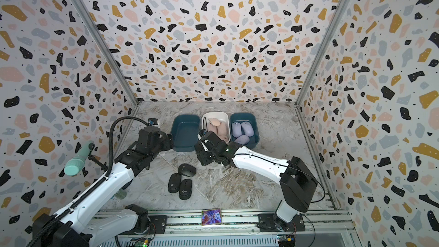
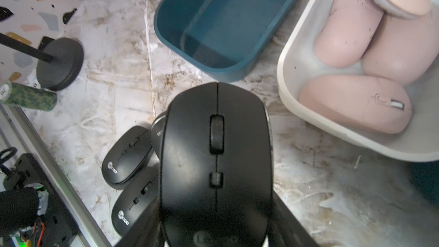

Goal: Place the mice by color into the storage box
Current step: Place the mouse in the storage box.

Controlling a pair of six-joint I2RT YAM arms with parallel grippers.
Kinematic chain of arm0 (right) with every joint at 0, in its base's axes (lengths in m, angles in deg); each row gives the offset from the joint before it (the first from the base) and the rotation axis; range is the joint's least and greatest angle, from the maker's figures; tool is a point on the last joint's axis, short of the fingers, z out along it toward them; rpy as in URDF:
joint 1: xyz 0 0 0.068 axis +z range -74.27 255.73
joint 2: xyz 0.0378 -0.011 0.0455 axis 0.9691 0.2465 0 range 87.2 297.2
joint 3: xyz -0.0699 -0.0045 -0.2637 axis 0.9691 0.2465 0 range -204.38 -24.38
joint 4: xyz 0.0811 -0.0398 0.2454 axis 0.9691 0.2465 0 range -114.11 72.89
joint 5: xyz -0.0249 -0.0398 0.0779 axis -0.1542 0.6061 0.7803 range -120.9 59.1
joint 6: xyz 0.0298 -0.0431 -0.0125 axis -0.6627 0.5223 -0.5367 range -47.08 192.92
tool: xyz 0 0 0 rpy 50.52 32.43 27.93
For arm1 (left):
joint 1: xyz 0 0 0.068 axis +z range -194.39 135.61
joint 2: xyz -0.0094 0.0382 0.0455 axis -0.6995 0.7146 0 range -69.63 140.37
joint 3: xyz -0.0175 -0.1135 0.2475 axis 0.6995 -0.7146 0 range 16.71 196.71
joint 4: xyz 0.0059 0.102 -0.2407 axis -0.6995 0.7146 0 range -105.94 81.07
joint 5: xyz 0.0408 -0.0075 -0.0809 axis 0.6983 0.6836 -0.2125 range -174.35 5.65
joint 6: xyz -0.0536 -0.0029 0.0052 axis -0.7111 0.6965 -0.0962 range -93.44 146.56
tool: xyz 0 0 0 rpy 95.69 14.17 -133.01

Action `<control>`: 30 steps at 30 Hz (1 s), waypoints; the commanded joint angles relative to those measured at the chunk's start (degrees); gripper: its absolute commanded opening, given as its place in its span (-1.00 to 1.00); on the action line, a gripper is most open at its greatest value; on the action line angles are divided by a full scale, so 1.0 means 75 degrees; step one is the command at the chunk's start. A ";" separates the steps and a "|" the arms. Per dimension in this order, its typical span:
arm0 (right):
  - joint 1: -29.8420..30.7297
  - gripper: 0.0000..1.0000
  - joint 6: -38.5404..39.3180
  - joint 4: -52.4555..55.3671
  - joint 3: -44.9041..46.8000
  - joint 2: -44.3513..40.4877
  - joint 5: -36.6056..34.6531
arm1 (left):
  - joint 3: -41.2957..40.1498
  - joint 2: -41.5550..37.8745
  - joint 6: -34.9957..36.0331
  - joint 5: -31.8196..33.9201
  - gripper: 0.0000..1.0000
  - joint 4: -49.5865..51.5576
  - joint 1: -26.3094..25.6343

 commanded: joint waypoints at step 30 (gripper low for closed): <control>-0.1029 -0.06 0.0877 -0.0428 -0.4237 0.3533 0.1263 | -0.0003 -0.0248 0.0493 -0.0343 0.60 -0.0105 0.1305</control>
